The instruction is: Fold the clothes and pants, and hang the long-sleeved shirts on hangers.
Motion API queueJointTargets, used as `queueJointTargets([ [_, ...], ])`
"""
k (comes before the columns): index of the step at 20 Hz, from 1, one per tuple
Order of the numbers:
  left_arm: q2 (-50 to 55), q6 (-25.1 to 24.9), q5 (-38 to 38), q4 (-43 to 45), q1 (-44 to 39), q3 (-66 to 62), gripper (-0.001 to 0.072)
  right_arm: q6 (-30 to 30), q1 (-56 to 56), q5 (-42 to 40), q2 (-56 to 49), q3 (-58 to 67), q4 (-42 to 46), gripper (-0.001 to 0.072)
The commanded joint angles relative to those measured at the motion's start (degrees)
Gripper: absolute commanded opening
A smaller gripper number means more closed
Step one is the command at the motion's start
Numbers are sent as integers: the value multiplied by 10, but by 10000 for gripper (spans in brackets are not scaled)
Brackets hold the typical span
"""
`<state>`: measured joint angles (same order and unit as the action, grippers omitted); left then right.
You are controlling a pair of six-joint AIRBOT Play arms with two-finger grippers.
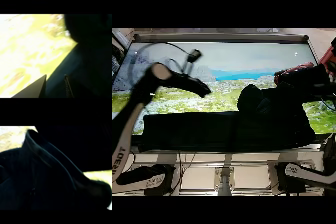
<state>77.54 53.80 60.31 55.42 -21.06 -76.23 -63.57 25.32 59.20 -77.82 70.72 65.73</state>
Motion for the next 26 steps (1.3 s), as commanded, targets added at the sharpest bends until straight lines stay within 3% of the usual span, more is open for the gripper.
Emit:
queueJointTargets([
  [1,36,47,-42,14,-86,-4,315,26,-97,0,-103,121,81,515],
  [6,38,90,3,46,-62,-4,315,27,-164,95,-217,257,228,493],
  [12,38,93,51,46,-34,-4,315,27,-162,130,-232,264,328,471],
  [15,38,93,51,46,-30,-4,315,29,-157,133,-233,265,330,459],
  [17,38,92,51,47,-29,-4,315,53,-157,149,-233,265,297,317],
  [19,39,92,51,48,-27,-4,314,85,-158,191,-233,265,242,304],
  [20,39,93,51,50,-27,-4,315,101,-158,218,-233,265,225,240],
  [21,39,93,51,55,-26,-4,314,104,-158,238,-233,265,218,64],
  [22,39,93,51,61,-26,-4,315,103,-158,255,-233,265,216,24],
  [24,39,93,51,61,-23,-4,314,96,-158,290,-232,266,166,24],
  [26,38,99,51,61,-13,-4,314,90,-169,311,-229,274,42,23],
])
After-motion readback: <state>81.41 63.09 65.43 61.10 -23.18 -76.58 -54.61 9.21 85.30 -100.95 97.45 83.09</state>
